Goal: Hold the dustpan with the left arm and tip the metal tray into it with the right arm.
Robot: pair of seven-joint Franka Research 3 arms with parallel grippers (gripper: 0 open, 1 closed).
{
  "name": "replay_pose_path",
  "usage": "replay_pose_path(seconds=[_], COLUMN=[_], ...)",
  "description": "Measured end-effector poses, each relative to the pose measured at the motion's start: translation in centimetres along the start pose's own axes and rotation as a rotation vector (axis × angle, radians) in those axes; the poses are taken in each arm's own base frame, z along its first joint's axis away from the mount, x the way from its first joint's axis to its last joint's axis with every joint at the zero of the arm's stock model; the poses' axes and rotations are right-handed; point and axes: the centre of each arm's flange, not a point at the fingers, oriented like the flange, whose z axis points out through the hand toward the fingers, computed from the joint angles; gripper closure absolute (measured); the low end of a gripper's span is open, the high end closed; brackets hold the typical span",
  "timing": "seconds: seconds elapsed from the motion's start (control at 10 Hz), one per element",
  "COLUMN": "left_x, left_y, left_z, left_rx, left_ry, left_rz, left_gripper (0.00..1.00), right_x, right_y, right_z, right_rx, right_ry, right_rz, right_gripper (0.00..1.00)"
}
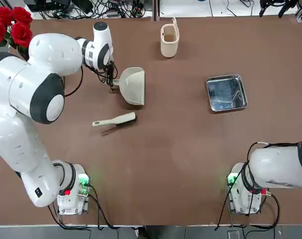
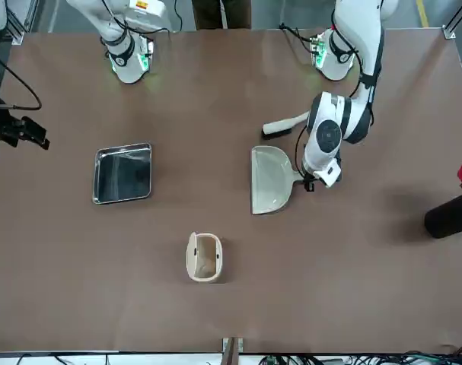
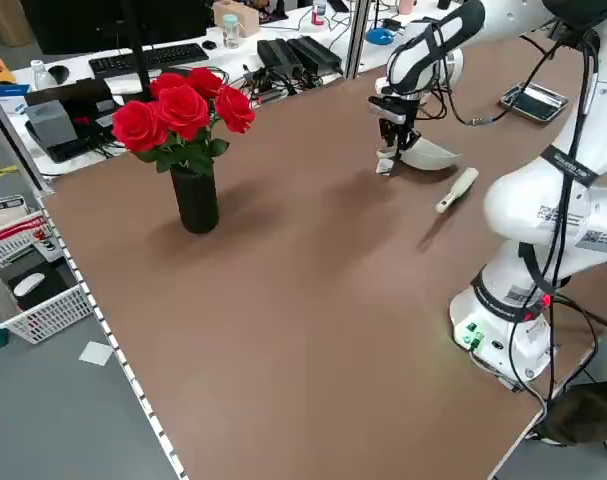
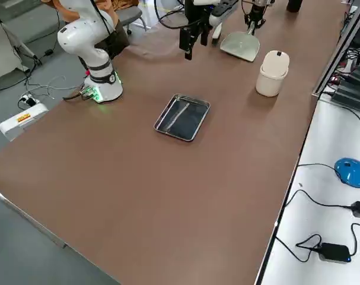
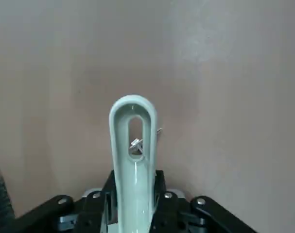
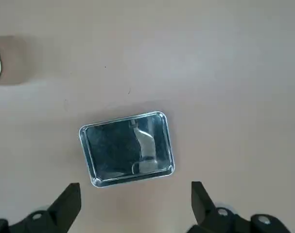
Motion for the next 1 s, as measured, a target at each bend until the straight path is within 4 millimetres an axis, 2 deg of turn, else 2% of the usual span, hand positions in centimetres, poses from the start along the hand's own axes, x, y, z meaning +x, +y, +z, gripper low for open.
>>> replay_pose_path(seconds=[0.3,0.5,0.6,1.0], left_x=[0.11,0.22,0.28,0.3], left_y=[-0.08,-0.09,-0.12,0.19], left_z=[0.16,0.23,0.36,0.09], left_rx=[0.0,0.004,0.008,0.0], left_ry=[0.014,0.016,0.019,0.018], left_rz=[0.016,0.016,0.017,0.014], left_gripper=[0.67,0.65,0.55,0.0], right_x=[-0.12,-0.13,-0.11,-0.07], right_y=[-0.67,-0.27,-0.17,0.2], right_z=[-0.18,-0.23,-0.25,-0.42], right_rx=[-0.001,0.0,0.0,0.0], right_ry=[0.002,0.004,0.006,0.015], right_rz=[-0.012,-0.005,-0.003,0.004], right_gripper=[0.0,0.0,0.0,0.0])
